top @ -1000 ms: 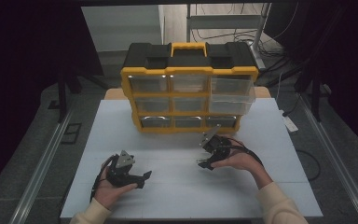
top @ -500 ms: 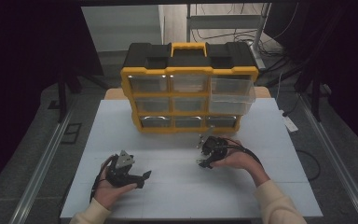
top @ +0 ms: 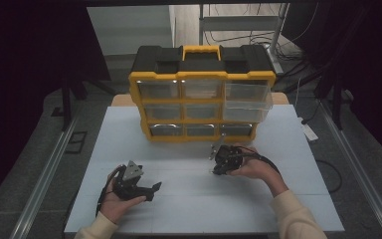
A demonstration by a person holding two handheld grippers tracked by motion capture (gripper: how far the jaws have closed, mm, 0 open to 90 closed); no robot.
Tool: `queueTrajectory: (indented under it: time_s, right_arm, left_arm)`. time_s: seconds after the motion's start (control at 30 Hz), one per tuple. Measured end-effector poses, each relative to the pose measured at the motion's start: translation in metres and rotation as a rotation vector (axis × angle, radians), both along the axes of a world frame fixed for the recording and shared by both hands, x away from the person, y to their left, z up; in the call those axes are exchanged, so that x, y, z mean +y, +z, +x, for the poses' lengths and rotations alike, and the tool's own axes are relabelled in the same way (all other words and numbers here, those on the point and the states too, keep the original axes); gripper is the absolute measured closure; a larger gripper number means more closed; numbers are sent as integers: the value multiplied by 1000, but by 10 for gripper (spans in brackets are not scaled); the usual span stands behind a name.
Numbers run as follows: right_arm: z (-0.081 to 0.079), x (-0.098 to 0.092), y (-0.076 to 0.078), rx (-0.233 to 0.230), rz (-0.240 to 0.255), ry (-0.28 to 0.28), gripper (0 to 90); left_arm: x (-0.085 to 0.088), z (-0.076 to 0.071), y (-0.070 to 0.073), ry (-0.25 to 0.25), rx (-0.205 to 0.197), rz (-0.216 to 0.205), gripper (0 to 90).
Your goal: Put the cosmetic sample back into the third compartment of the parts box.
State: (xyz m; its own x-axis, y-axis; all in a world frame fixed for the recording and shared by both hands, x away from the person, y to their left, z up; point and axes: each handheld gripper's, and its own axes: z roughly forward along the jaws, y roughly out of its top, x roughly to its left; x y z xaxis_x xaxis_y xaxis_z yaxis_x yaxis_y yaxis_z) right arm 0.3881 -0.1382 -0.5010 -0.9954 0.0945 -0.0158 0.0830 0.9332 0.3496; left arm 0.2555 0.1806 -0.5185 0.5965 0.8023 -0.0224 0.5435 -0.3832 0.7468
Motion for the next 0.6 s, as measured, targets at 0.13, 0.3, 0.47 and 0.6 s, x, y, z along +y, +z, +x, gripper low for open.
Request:
queueTrajectory:
  time_s: [0.13, 0.3, 0.47, 0.6]
  right_arm:
    - [1, -1, 0, 6, 5, 1, 815]
    - [0, -3, 4, -13, 25, -10, 815]
    - [-5, -8, 17, -24, 84, -57, 815]
    - [-5, -12, 21, -42, 129, -49, 815]
  left_arm:
    - [0, 0, 0, 3, -1, -1, 91]
    - [1, 0, 0, -1, -3, -8, 91]
    - [2, 0, 0, -3, -4, -5, 90]
    - [2, 0, 1, -1, -5, -8, 90]
